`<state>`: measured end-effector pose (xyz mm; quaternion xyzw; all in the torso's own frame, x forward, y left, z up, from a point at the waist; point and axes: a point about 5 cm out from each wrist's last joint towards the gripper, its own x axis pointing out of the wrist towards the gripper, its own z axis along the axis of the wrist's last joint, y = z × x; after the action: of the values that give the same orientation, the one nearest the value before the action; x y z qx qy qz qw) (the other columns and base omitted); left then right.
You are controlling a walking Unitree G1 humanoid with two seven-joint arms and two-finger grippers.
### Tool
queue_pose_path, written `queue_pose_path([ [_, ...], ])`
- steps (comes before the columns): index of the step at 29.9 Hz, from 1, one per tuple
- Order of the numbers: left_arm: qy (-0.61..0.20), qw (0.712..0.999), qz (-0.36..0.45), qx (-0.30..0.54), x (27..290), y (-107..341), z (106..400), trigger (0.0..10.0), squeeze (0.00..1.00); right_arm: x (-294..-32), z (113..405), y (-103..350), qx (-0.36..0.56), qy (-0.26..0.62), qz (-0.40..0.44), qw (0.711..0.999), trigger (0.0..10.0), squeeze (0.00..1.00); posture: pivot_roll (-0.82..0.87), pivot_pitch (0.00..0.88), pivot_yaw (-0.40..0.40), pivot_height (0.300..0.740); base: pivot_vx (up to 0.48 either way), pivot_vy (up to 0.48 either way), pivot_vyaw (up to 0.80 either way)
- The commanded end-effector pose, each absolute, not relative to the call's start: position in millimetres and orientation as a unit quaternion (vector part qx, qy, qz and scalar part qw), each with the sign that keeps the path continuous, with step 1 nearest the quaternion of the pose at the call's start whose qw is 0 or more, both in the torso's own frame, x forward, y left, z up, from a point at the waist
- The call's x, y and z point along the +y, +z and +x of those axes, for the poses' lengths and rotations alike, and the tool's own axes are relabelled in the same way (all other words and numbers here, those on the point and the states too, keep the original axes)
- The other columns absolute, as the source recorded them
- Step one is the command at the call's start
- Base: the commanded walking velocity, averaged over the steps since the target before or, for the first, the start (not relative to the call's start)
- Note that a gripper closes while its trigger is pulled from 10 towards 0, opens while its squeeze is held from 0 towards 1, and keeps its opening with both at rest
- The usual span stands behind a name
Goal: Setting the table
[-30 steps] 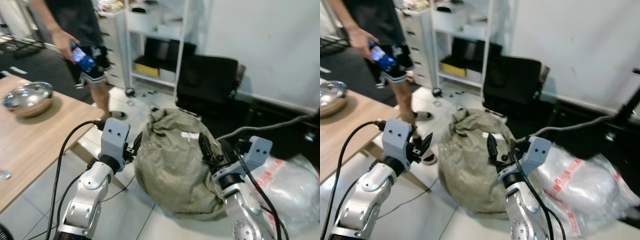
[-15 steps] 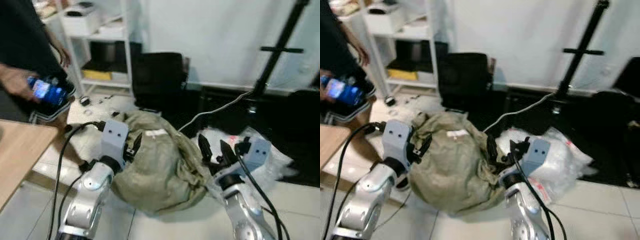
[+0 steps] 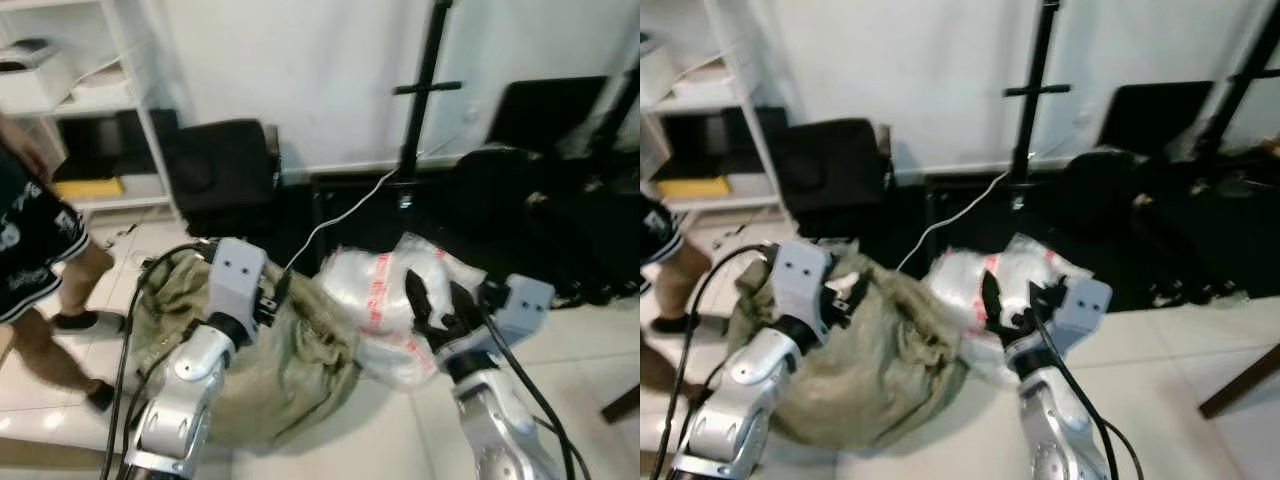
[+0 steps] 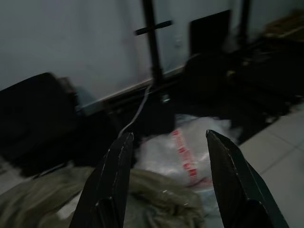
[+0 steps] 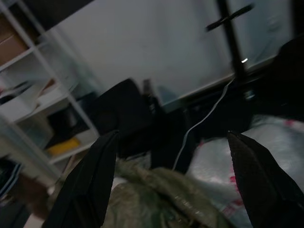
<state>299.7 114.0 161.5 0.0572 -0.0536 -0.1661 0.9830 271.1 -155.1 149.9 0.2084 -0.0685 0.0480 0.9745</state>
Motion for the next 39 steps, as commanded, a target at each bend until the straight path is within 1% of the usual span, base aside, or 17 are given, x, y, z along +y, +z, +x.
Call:
queue_pose_path([
  [1, -0.163, 0.984, 0.056, -0.041, 117.5, 155.7, 298.7, 10.0, 0.0, -150.9, 269.8, 145.0, -0.055, 0.052, 0.212, 0.974, 10.0, 0.0, -0.12, 0.0, 0.126, 0.74, 0.0, 0.0, -0.78],
  [26, -0.178, 0.982, 0.038, -0.044, 111.5, 158.1, 298.9, 10.0, 0.0, -151.5, 270.6, 146.4, -0.056, 0.053, 0.209, 0.975, 10.0, 0.0, -0.13, 0.0, 0.128, 0.74, 0.0, 0.0, -0.78],
  [39, -0.183, 0.981, 0.043, -0.043, 111.3, 158.8, 299.7, 10.0, 0.0, -151.5, 269.4, 145.9, -0.056, 0.05, 0.211, 0.975, 10.0, 0.0, -0.14, 0.0, 0.135, 0.74, 0.0, 0.0, -0.78],
])
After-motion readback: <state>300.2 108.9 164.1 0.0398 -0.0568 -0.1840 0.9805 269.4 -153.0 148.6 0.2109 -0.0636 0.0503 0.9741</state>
